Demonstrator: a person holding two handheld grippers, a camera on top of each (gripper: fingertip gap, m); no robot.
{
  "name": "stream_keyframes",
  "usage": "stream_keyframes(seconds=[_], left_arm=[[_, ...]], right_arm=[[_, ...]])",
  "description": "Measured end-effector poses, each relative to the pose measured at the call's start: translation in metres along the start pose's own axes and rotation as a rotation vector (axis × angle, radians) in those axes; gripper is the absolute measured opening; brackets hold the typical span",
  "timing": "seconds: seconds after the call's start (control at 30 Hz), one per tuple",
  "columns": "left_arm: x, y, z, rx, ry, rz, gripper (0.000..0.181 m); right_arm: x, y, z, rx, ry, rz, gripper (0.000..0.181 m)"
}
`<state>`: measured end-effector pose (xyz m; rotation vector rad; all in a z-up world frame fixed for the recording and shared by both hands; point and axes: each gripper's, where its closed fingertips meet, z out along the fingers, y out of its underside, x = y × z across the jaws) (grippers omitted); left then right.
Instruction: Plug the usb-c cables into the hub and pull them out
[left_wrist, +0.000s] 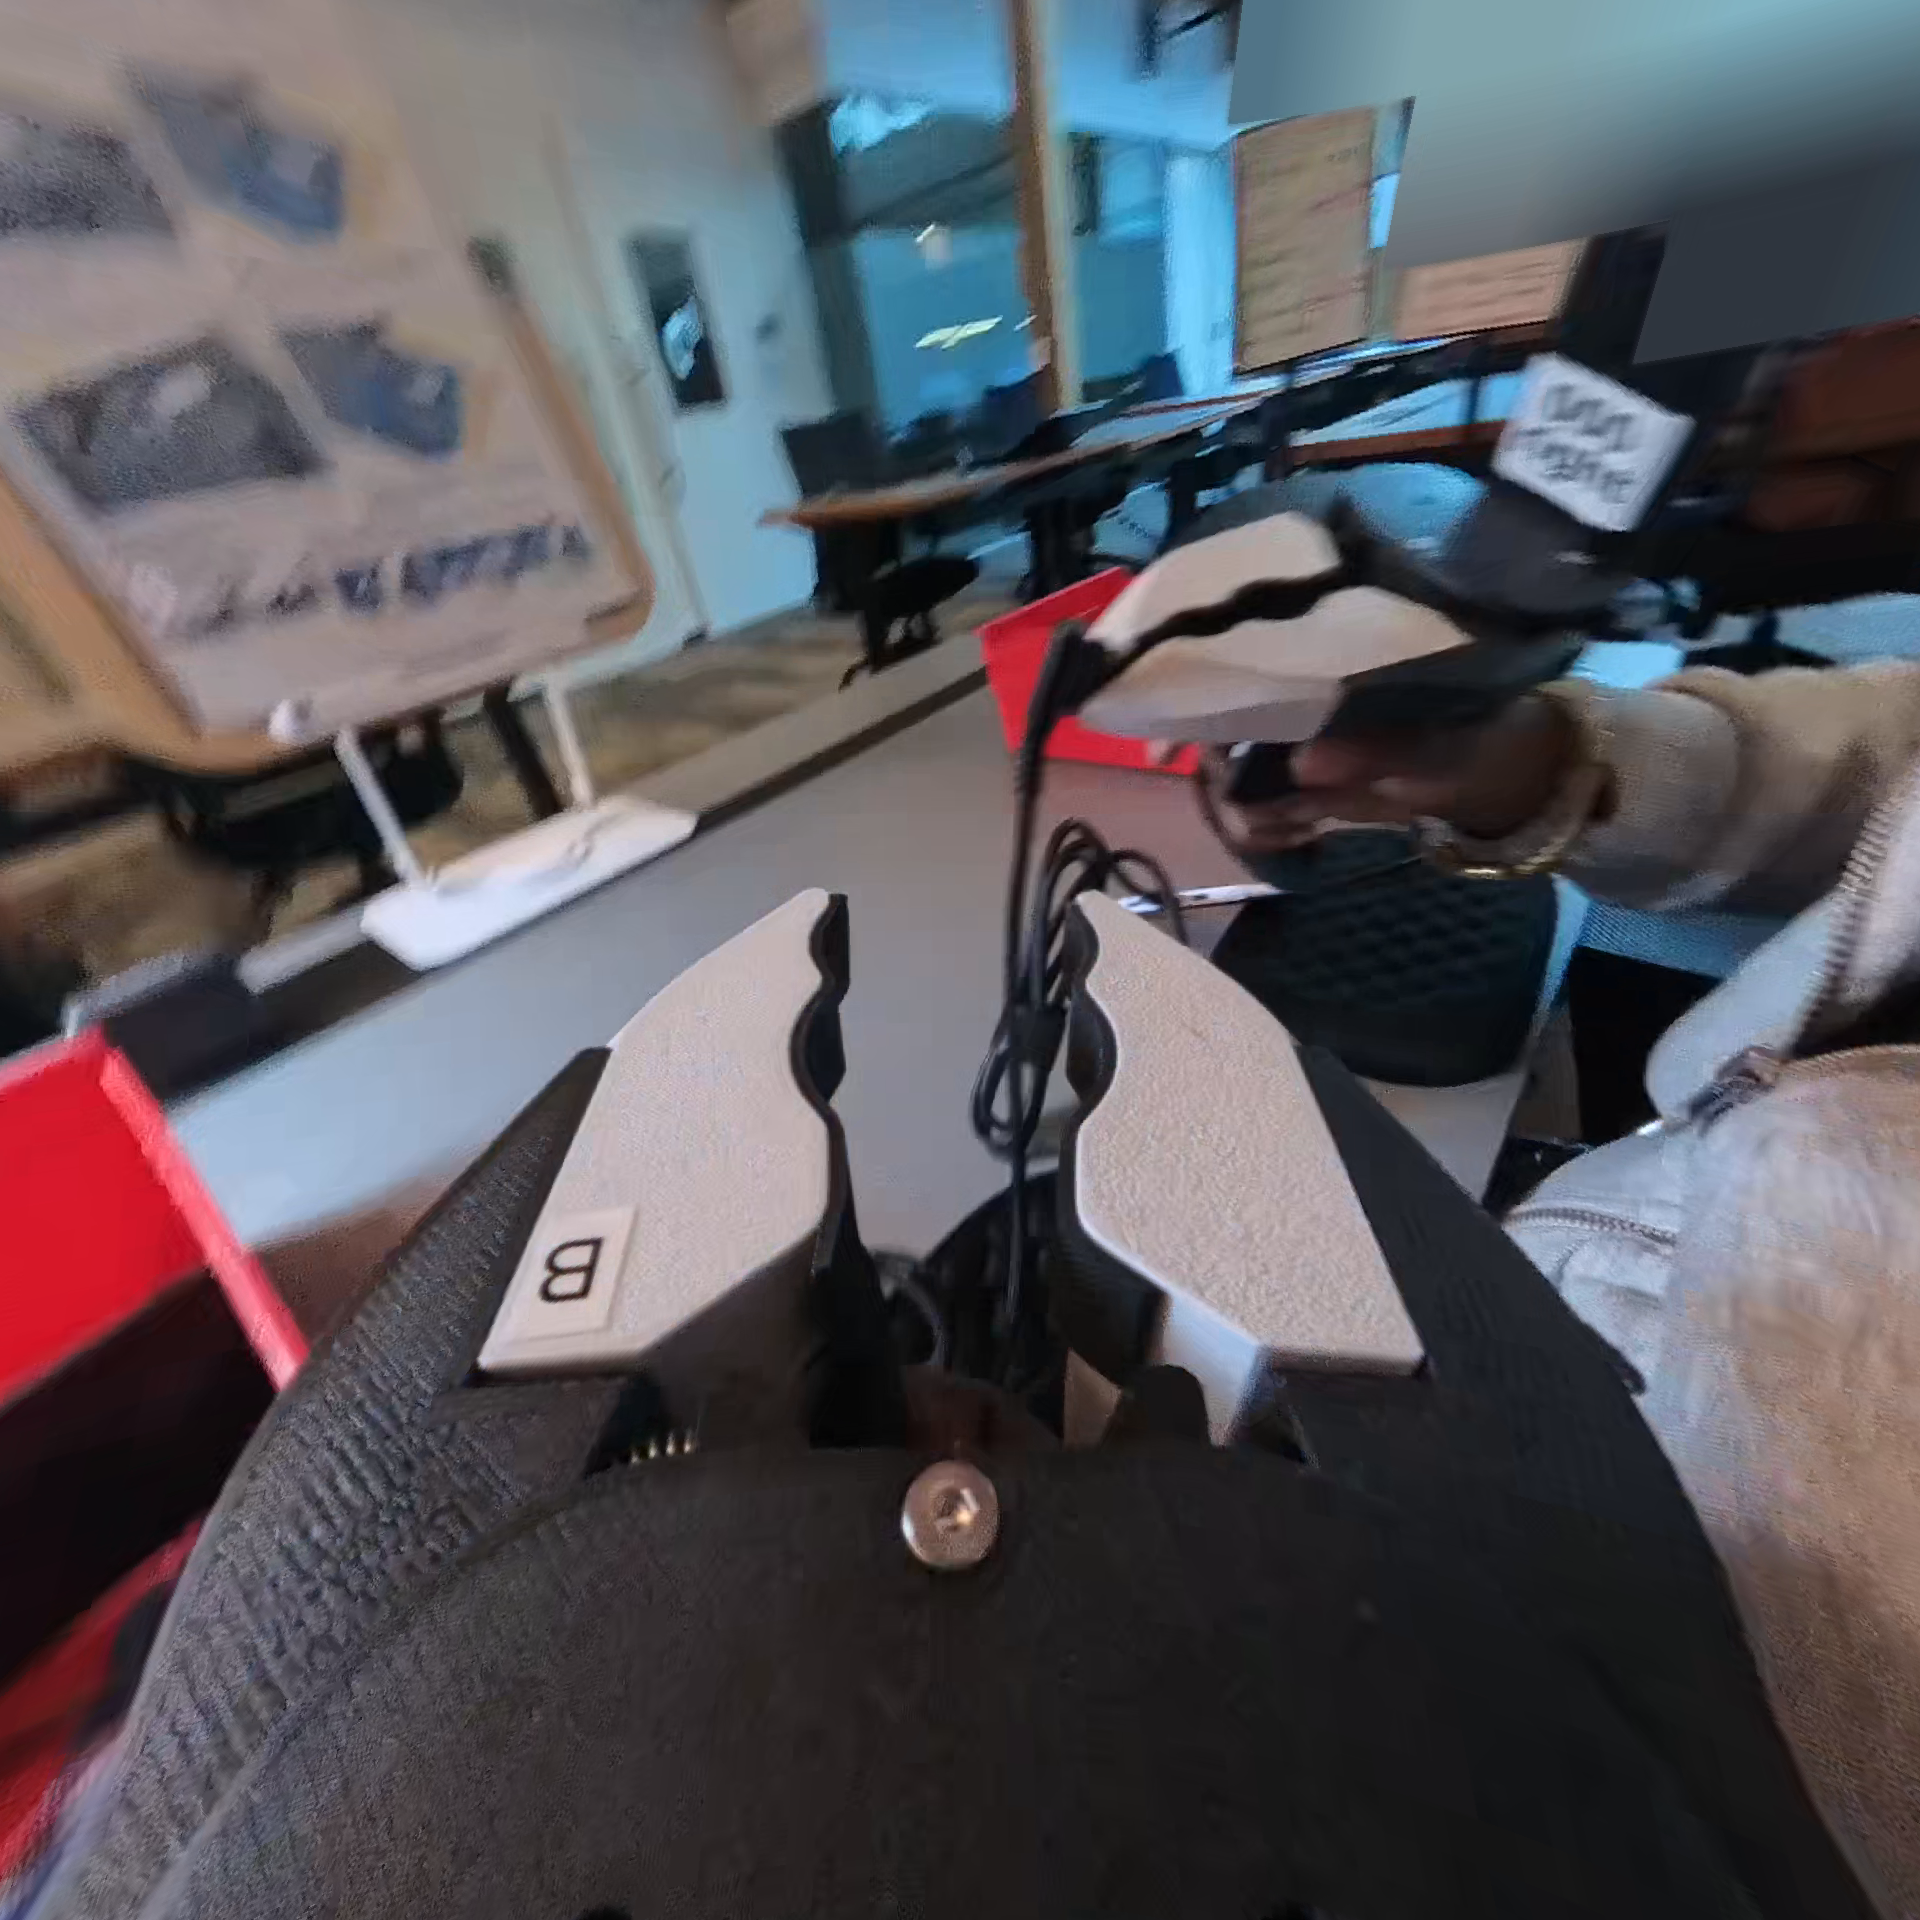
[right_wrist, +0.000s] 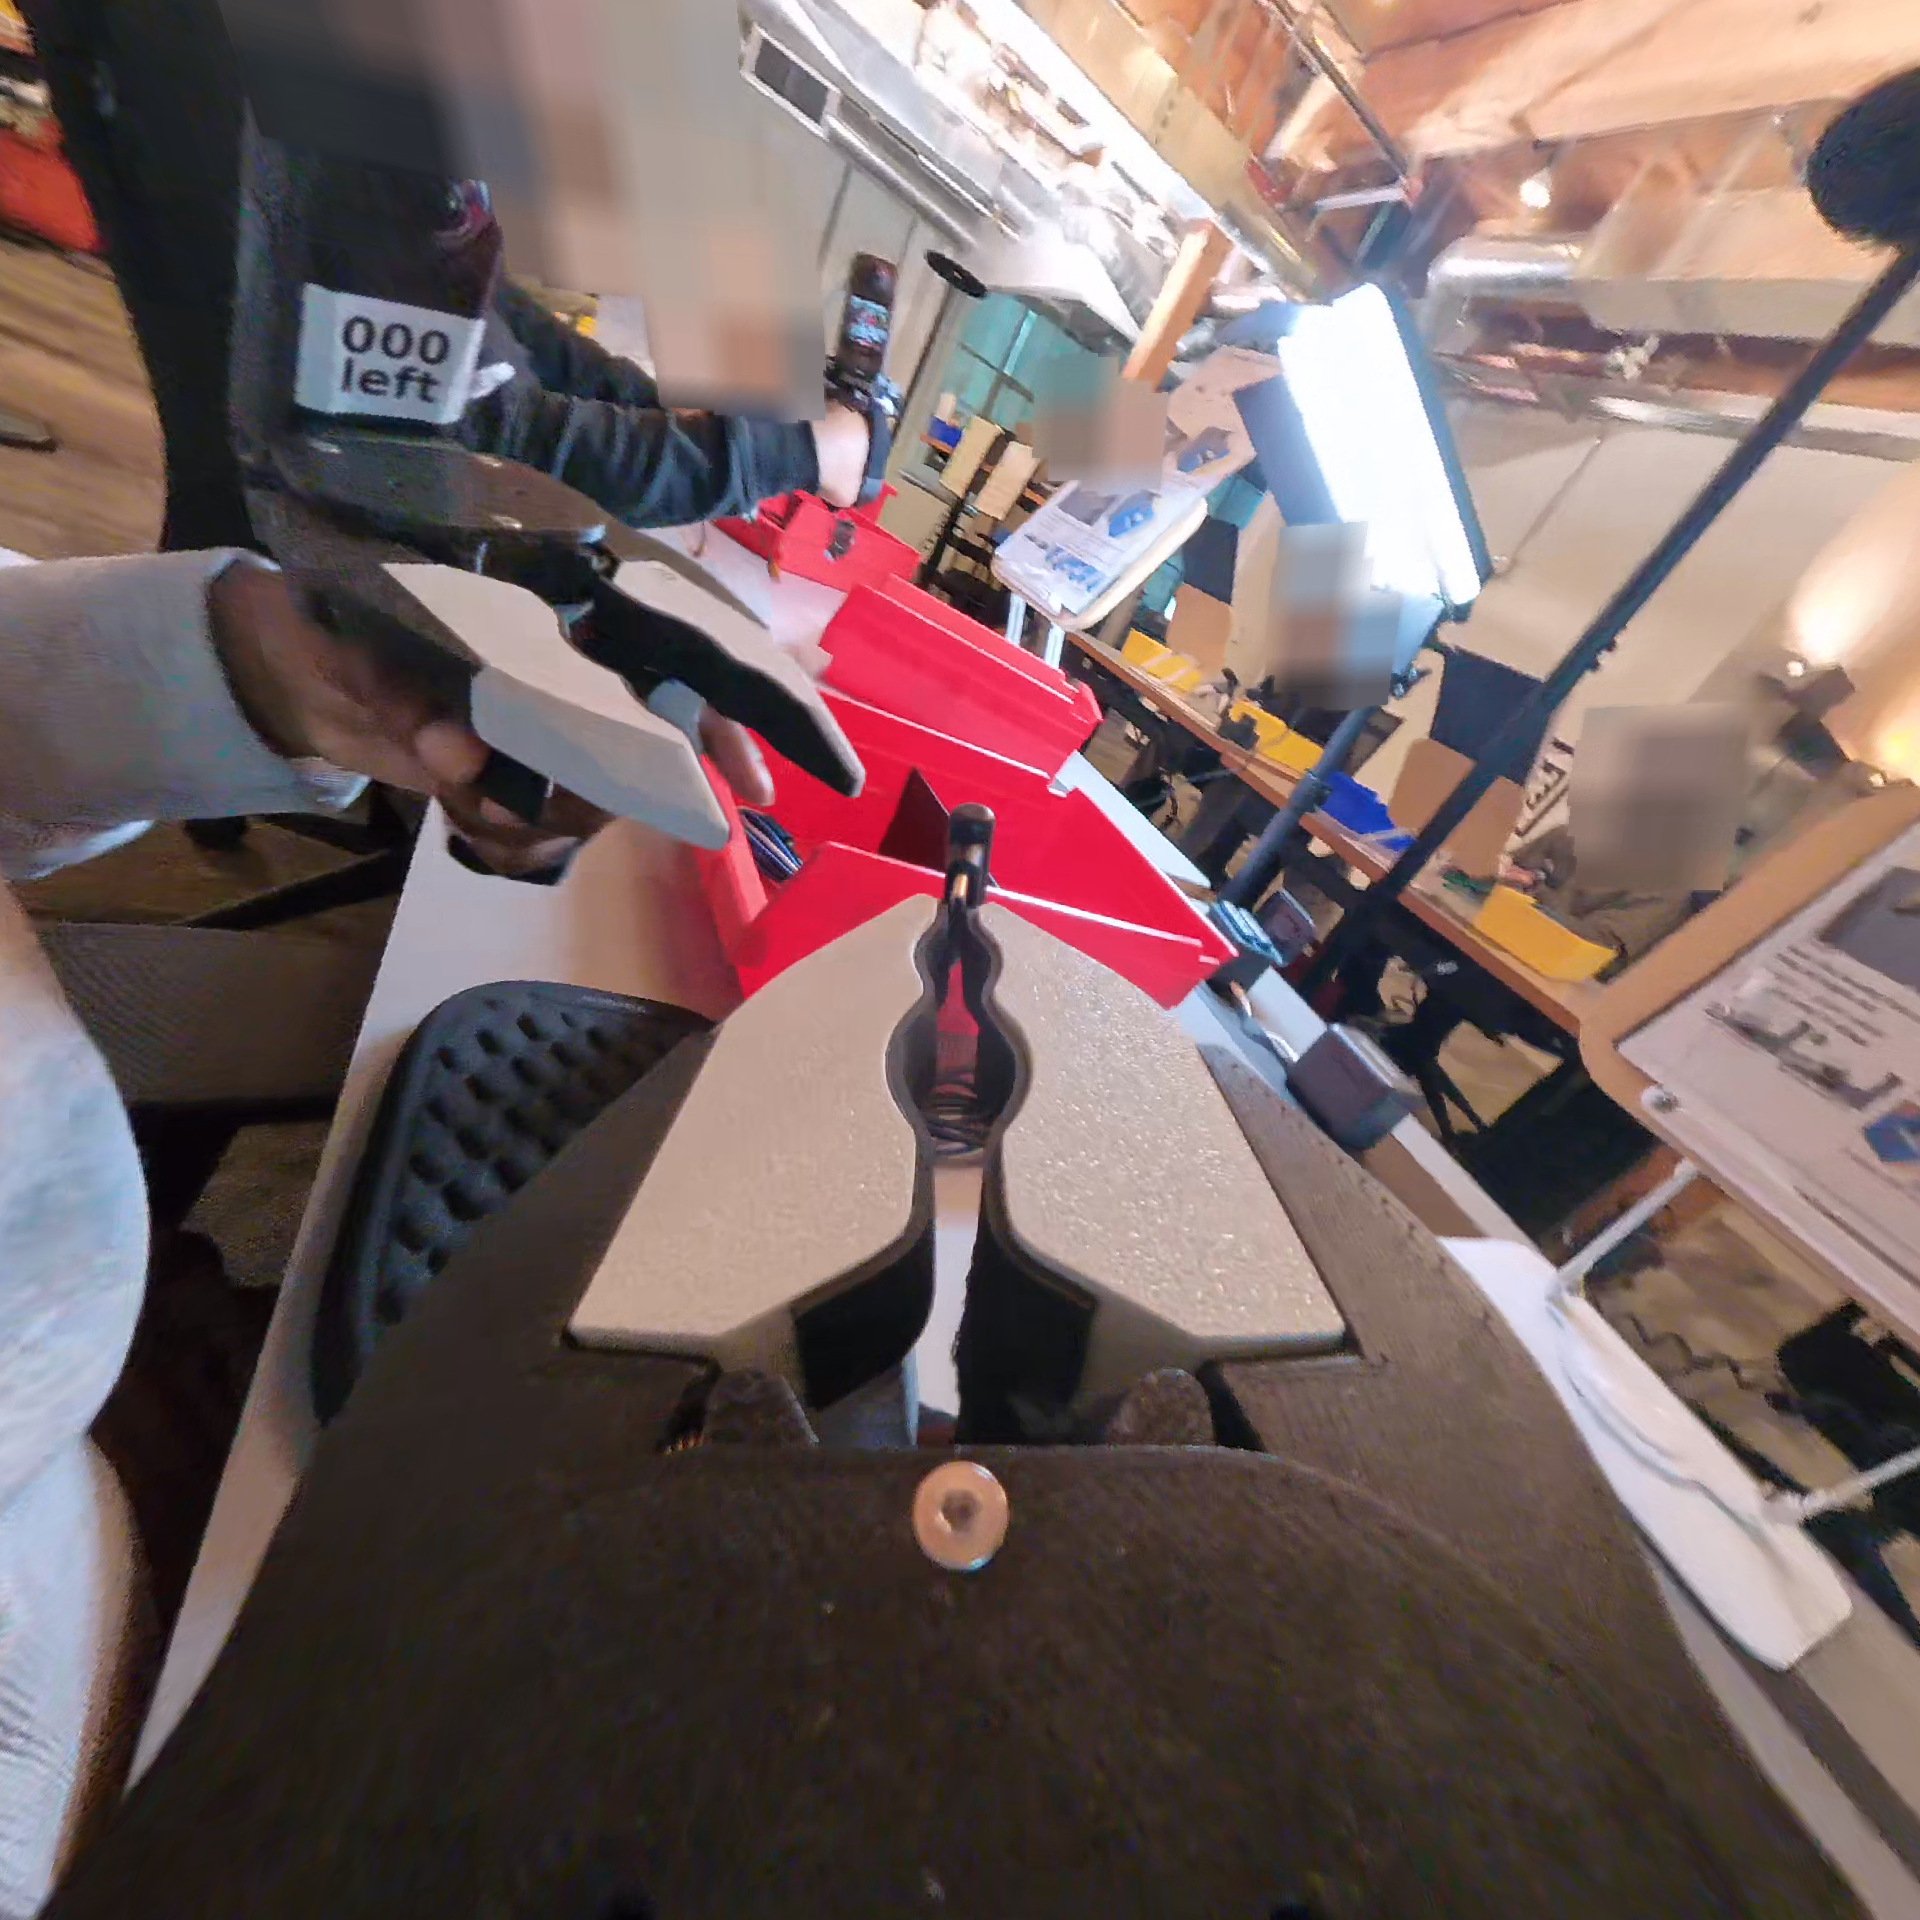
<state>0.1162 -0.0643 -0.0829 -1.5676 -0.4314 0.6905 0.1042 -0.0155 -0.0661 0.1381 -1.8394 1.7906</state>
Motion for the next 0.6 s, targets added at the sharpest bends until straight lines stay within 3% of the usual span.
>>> stream_keyframes(seconds=[0.13, 0.27, 0.33, 0.4, 0.5, 0.6], left_arm=[[0.026, 0.004, 0.023, 0.009, 0.138, 0.234, 0.039], [0.044, 0.001, 0.031, 0.021, 0.318, 0.21, 0.035], [0.036, -0.001, 0.031, -0.036, 0.326, 0.059, 0.035], [0.022, -0.002, 0.03, -0.109, 0.294, -0.258, 0.037], [0.02, -0.011, 0.018, -0.103, 0.361, -0.813, 0.041], [0.026, -0.007, 0.007, -0.094, 0.401, -1.092, 0.041]], right_arm=[[-0.017, -0.009, -0.003, 0.058, -0.123, -0.105, 0.001], [-0.026, -0.009, -0.011, 0.055, -0.154, -0.409, 0.001], [-0.027, -0.009, -0.011, 0.04, -0.117, -0.664, 0.001], [-0.029, -0.01, -0.009, 0.038, -0.076, -0.873, 0.001], [-0.027, -0.009, -0.002, 0.051, -0.029, -1.044, 0.001], [-0.028, -0.007, 0.005, 0.074, -0.012, -1.184, 0.001]])
